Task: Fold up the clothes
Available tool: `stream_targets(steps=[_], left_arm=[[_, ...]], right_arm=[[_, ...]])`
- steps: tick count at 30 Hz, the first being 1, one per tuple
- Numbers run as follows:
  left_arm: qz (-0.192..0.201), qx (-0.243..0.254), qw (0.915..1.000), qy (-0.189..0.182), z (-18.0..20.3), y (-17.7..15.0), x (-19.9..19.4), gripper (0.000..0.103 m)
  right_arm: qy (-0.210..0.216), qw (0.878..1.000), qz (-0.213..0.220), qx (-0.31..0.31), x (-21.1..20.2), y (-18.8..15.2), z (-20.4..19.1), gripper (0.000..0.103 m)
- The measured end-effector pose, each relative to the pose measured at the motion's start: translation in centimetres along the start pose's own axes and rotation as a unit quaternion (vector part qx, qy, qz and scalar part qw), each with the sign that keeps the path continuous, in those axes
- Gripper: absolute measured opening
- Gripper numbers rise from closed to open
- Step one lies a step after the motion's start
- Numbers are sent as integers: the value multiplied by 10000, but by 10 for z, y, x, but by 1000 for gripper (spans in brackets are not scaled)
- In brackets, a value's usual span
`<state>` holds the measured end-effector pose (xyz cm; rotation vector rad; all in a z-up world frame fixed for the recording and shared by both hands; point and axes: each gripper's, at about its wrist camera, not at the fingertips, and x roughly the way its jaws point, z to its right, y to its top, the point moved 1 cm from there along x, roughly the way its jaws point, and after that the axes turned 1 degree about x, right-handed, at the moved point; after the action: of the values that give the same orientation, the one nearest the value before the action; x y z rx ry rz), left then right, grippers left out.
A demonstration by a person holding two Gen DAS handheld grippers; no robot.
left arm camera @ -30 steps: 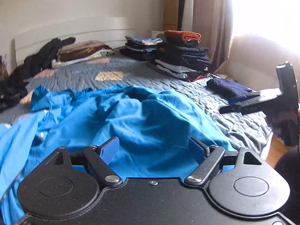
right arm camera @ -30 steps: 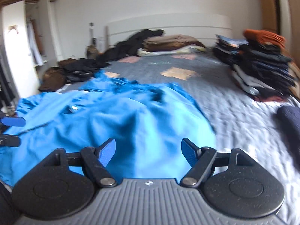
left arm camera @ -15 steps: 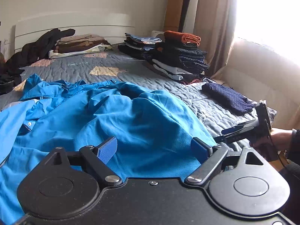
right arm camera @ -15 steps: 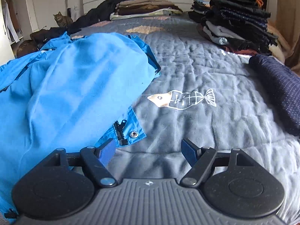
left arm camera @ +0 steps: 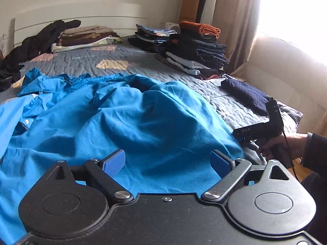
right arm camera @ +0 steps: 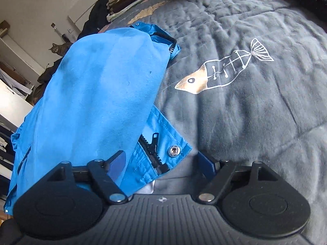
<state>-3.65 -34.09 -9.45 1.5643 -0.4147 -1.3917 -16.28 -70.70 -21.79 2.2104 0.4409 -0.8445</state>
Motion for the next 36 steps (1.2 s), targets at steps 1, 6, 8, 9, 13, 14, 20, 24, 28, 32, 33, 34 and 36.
stream_targets(steps=[1, 6, 8, 9, 13, 14, 20, 24, 28, 32, 33, 34, 36], left_arm=[[-12, 9, 10000, -12, 1, 0, 1, 90], [-12, 113, 9999, -93, 10, -1, 0, 90], [-6, 143, 9998, -118, 13, -1, -1, 90], [-2, 145, 9998, -125, 14, -1, -2, 90], [3, 109, 9997, -210, 16, -1, -2, 91], [-2, 97, 9997, -242, 17, 0, -1, 90], [33, -209, 9933, -1135, 33, -2, -2, 91], [31, -70, 9904, -1379, 57, -1, 0, 91], [-20, 84, 9883, -1526, 74, -2, 3, 92], [-65, 222, 9872, -1577, 85, -4, 4, 92], [-56, 270, 9870, -1581, 87, -4, 3, 92], [-41, 305, 9870, -1577, 88, -4, 1, 92], [-8, 332, 9871, -1569, 88, -4, -1, 95]], right_arm=[[-12, 10000, 79, -30, -1, -3, -1, 77], [-234, 9986, 453, 121, 2, -4, -6, 64], [-371, 9978, 540, 89, 4, -1, -10, 21], [-440, 9977, 511, 70, 6, 1, -13, 14], [-557, 9972, 497, 17, 7, 7, -19, 10], [-508, 9972, 538, 61, 3, 8, -18, 10], [-489, 9979, 299, -292, -12, 11, -24, 10], [-573, 9971, -140, -472, -7, 8, -19, 14], [-420, 9977, -451, -264, -4, 4, -7, 20], [-247, 9984, -458, 215, -1, 7, 5, 21], [-217, 9984, -468, 217, -1, 8, 5, 21], [-185, 9984, -486, 210, -2, 8, 6, 22], [-115, 9983, -539, 171, -6, 9, 7, 25]])
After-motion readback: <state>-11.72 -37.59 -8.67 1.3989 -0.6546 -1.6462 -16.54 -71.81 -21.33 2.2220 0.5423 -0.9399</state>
